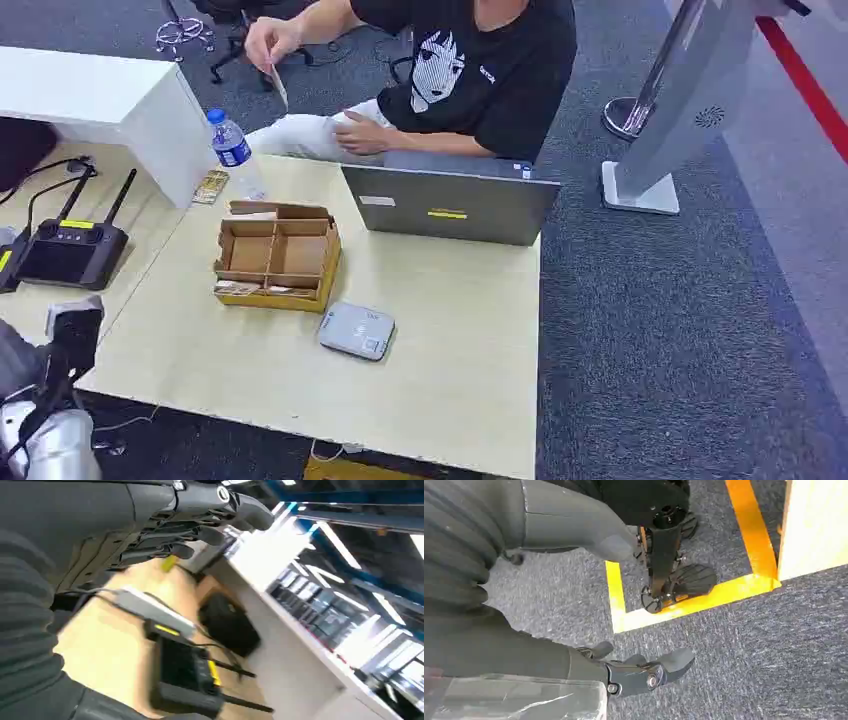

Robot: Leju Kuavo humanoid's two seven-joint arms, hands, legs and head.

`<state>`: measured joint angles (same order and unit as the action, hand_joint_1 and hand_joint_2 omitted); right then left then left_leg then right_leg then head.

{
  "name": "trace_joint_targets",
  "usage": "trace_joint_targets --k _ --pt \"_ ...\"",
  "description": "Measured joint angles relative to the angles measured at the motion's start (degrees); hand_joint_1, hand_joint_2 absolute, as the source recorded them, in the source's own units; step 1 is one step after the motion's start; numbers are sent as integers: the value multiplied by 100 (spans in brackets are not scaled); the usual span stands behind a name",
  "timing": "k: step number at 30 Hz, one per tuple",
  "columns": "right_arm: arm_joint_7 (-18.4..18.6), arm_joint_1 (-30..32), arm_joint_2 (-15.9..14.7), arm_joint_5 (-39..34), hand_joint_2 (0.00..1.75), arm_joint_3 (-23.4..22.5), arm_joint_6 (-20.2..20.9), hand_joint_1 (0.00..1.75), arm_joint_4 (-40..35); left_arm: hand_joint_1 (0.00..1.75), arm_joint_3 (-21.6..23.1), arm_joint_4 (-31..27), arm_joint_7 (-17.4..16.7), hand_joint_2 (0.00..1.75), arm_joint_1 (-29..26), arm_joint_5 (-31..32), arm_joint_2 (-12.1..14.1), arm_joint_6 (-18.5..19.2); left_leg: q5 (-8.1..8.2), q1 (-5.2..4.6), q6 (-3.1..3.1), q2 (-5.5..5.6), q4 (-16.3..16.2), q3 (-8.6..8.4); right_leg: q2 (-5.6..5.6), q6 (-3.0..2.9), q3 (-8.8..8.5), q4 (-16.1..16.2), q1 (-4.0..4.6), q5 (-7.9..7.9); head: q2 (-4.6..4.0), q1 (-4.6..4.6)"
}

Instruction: Pass the card to the sensor for recognition and then transmit it.

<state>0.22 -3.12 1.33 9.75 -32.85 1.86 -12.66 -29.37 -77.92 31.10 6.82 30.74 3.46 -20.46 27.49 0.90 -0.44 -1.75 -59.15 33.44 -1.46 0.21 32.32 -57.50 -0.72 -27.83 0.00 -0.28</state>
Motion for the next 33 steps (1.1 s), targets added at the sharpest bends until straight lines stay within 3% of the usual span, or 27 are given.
trace_joint_targets --k 19,20,21,33 --pt "-151 -114 4 -359 175 -748 393 0 66 0 2724 398 -879 175 1470 2354 717 -566 -1 0 -1 -2 -2 2 4 -6 3 -1 0 6 0 -2" --pt "-164 -122 4 -387 175 -800 411 0 70 82 2877 463 -922 175 1545 2469 758 -601 -1 0 -1 -2 -2 2 4 -5 3 -1 0 6 0 -2" --pt "-177 -132 4 -396 175 -831 417 0 74 175 3004 511 -960 175 1611 2555 786 -625 -1 0 -1 -3 -2 3 4 -5 3 -1 0 6 0 0" --pt "-348 -199 15 -721 175 -1447 238 0 116 175 4376 1071 -1466 175 2253 3846 1195 -1208 -1 0 -1 -6 -2 7 9 -4 8 -2 0 8 0 0"
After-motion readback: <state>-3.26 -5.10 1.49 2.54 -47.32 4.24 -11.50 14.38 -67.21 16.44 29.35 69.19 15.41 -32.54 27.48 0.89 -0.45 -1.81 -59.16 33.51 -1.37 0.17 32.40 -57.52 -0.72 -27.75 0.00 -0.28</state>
